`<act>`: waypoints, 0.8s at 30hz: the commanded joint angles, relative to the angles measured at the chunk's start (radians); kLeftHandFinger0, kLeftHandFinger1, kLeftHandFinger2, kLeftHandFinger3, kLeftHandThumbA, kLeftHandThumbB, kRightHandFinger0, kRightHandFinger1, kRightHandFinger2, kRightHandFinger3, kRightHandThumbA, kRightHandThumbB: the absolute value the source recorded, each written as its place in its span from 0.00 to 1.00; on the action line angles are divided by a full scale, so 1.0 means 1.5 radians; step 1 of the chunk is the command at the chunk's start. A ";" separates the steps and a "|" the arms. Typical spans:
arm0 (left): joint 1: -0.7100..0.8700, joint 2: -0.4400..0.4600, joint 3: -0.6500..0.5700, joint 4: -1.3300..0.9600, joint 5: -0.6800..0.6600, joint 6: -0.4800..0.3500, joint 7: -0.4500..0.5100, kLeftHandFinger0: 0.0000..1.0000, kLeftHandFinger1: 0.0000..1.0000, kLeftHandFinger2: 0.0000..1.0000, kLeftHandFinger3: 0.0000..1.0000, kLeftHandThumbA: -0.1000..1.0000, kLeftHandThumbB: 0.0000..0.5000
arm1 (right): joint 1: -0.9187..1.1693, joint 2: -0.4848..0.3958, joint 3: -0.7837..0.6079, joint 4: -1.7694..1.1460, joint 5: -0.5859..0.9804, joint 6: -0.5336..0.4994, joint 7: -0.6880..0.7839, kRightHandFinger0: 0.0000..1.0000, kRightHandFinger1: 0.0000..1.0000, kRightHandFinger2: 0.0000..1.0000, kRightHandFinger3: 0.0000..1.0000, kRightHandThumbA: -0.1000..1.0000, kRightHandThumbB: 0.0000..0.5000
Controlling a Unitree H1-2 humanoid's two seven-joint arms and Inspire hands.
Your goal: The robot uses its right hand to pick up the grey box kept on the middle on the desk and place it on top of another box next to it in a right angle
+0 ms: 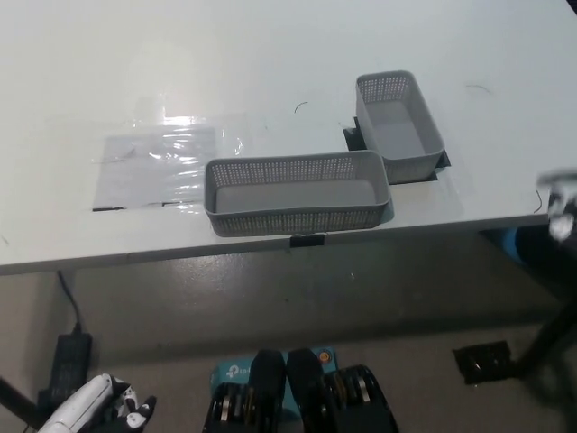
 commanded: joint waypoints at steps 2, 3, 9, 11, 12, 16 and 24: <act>0.002 0.008 0.011 -0.022 0.013 0.005 -0.008 0.03 0.04 0.13 0.26 0.59 0.28 | -0.107 -0.017 0.023 -0.045 -0.051 0.010 0.067 0.03 0.04 0.22 0.54 0.29 0.45; 0.003 0.007 0.011 -0.023 0.015 0.005 -0.007 0.03 0.04 0.14 0.26 0.59 0.28 | -0.111 -0.015 0.023 -0.043 -0.058 0.010 0.071 0.03 0.04 0.22 0.54 0.30 0.45; 0.004 0.005 0.015 -0.021 0.010 0.001 -0.013 0.00 0.00 0.08 0.22 0.57 0.25 | -0.198 -0.022 0.074 0.073 -0.074 0.010 0.114 0.35 0.35 0.46 0.60 0.32 0.55; 0.004 0.005 0.014 -0.022 0.018 0.000 -0.011 0.00 0.00 0.09 0.23 0.58 0.27 | -0.226 -0.019 0.082 0.110 -0.065 0.010 0.137 0.42 0.45 0.57 0.65 0.31 0.63; 0.004 0.005 0.013 -0.025 0.025 0.006 -0.010 0.00 0.00 0.10 0.24 0.59 0.29 | -0.250 -0.024 0.099 0.138 -0.071 0.010 0.157 0.52 0.56 0.66 0.75 0.32 0.63; 0.006 0.011 0.011 -0.024 0.028 0.010 -0.019 0.00 0.00 0.08 0.23 0.58 0.26 | -0.287 -0.065 0.175 0.176 -0.082 0.010 0.201 0.75 0.75 0.84 1.00 0.35 0.67; 0.004 0.007 0.019 -0.027 0.020 0.017 -0.025 0.00 0.00 0.09 0.25 0.59 0.29 | -0.386 -0.085 0.282 0.320 -0.115 -0.035 0.251 1.00 1.00 1.00 1.00 0.40 0.95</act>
